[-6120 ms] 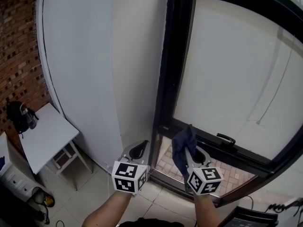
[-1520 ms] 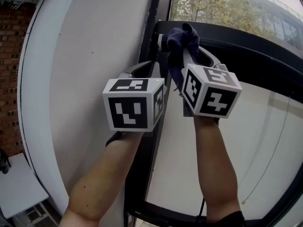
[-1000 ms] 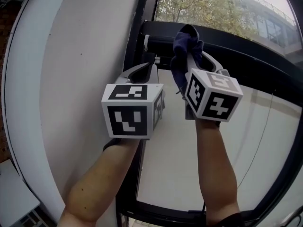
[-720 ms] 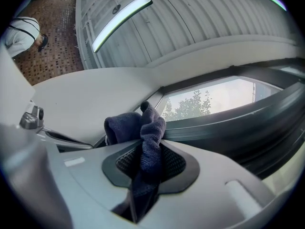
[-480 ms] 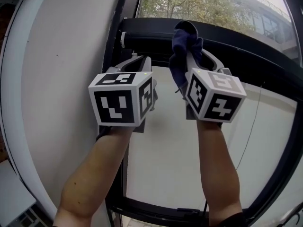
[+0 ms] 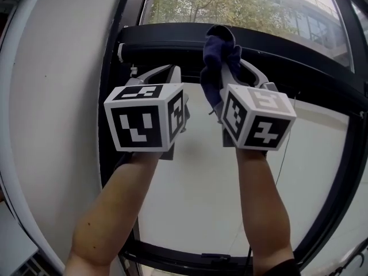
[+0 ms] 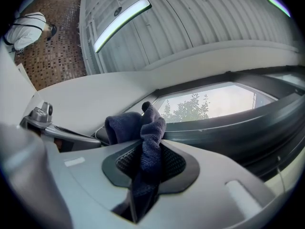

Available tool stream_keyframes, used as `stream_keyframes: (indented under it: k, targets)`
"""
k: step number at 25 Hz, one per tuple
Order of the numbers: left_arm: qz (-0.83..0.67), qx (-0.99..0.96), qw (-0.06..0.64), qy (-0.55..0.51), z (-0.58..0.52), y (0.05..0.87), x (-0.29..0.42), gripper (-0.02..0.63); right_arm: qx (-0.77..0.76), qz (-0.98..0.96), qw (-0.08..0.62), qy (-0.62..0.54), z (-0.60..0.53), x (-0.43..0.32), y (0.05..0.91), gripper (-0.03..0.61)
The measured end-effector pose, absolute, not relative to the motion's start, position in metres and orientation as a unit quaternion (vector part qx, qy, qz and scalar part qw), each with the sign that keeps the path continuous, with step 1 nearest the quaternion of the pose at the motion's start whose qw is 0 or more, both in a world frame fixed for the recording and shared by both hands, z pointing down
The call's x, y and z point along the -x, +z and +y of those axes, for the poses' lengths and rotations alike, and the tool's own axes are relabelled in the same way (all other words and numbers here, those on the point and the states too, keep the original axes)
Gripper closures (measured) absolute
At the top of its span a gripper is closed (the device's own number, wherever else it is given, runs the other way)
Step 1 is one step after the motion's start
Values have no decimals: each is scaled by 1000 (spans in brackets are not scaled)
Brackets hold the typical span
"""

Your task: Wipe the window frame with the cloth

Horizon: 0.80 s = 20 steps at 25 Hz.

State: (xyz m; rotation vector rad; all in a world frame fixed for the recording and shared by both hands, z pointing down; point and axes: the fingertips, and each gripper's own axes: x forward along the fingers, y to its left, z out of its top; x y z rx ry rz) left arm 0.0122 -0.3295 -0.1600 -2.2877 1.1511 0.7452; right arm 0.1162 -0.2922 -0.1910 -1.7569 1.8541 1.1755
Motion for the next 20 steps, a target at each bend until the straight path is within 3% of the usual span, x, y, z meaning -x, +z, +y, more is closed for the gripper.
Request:
stream_keyframes:
  k: [20]
  targets:
    - [369, 856, 245, 266, -282, -165, -110, 626, 650, 621, 179, 399, -237, -220, -195, 494]
